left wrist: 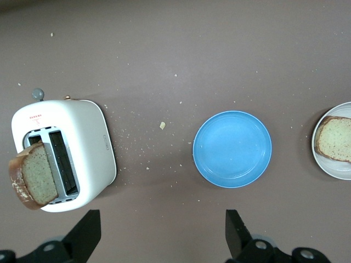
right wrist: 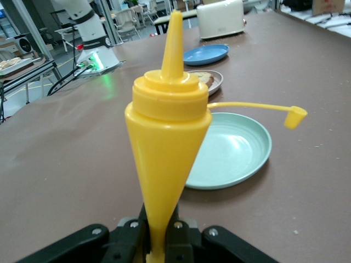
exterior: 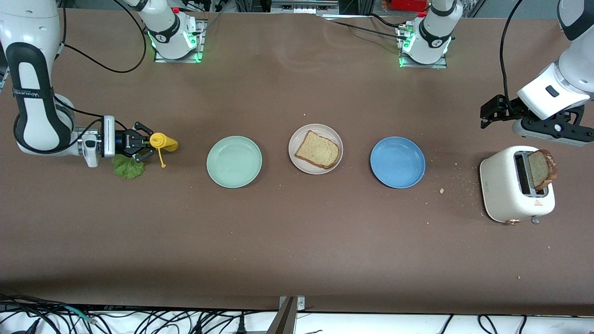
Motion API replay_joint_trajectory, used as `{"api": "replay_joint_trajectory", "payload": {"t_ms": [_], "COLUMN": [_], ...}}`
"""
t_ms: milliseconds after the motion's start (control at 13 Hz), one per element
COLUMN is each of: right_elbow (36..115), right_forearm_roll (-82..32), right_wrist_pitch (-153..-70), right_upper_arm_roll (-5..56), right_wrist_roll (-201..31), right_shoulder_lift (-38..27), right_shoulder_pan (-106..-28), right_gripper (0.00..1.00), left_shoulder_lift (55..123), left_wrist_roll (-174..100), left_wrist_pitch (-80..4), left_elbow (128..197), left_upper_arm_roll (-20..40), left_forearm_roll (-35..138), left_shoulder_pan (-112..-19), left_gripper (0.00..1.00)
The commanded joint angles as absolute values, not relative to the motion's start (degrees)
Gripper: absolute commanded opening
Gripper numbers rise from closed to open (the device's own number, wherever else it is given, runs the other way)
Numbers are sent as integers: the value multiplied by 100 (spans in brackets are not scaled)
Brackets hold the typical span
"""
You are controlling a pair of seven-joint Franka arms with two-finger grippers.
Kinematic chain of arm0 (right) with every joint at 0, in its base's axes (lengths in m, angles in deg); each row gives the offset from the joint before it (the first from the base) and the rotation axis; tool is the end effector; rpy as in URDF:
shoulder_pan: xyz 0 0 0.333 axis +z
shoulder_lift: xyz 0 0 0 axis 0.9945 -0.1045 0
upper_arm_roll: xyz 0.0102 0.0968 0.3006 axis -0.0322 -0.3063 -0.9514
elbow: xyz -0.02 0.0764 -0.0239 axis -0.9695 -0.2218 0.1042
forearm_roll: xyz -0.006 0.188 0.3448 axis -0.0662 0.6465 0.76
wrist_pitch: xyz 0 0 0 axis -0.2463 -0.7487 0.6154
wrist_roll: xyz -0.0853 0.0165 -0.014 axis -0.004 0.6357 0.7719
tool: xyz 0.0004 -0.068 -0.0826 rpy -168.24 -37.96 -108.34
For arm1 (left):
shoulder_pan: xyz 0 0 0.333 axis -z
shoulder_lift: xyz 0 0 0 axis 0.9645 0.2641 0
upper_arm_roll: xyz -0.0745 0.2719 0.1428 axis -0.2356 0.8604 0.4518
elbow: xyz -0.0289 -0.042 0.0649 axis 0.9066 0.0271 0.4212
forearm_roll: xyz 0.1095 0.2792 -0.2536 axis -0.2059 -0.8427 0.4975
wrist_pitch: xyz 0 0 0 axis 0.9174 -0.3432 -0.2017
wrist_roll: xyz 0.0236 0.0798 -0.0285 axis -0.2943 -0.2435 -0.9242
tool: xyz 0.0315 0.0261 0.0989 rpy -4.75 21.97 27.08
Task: Make sandwich in beige plate with both arms
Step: 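Carry the mustard bottle back beside the lettuce leaf, then lower the mustard bottle upright onto the table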
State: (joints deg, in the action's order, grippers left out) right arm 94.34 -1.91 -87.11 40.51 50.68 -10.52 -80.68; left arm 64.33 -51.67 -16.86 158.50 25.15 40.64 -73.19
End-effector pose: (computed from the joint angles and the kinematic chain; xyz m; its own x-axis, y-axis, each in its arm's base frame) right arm 0.5165 -0.0672 0.1960 0.1198 0.4653 0.8770 0.9774 0.0999 -0.1864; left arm 0.5648 -0.0412 0.5771 0.9746 -0.2232 -0.0196 -0.2236 -0.9743 -0.0285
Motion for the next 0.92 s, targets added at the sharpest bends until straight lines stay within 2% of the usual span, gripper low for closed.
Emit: {"api": "replay_joint_trajectory", "payload": {"t_ms": [0, 462, 846], "right_elbow": [9446, 9306, 9139], "right_forearm_roll": [72, 319, 380], "right_wrist_pitch": [-8413, -8368, -8412], "right_upper_arm_roll": [3947, 3929, 3929], "right_wrist_roll": [5887, 6408, 6506], "right_shoulder_lift": [-1282, -1879, -2099], "right_shoulder_pan": [-8364, -8470, -8461], "right_gripper": [0, 0, 0], "left_shoulder_lift": [6402, 6402, 6402], "left_wrist_roll": [-5139, -5139, -5139], "left_wrist_pitch": [-1628, -1628, -1628], "left_elbow": [15850, 15850, 15850], "left_upper_arm_roll": [2527, 2527, 2527], "left_forearm_roll": [4152, 4152, 4152], "left_shoulder_pan": [-7328, -7328, -7328], "left_gripper": [100, 100, 100]}}
